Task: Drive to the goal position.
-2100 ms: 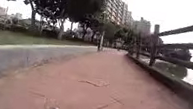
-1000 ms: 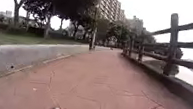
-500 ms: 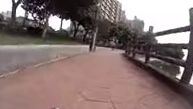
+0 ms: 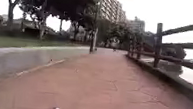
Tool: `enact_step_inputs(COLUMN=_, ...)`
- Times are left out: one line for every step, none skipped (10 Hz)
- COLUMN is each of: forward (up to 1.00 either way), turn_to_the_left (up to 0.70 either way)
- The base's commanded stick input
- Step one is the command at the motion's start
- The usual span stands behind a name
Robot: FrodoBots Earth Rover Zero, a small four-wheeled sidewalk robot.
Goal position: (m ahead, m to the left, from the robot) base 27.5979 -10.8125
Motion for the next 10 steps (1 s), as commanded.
enact_step_inputs(forward=1.00, turn_to_the_left=-0.23)
enact_step_inputs(forward=1.00, turn_to_the_left=0.00)
enact_step_inputs(forward=1.00, turn_to_the_left=0.00)
enact_step_inputs(forward=1.00, turn_to_the_left=0.00)
enact_step_inputs(forward=1.00, turn_to_the_left=0.00)
enact_step_inputs(forward=1.00, turn_to_the_left=0.00)
enact_step_inputs(forward=1.00, turn_to_the_left=0.00)
enact_step_inputs(forward=1.00, turn_to_the_left=0.00)
enact_step_inputs(forward=1.00, turn_to_the_left=0.00)
enact_step_inputs(forward=1.00, turn_to_the_left=0.00)
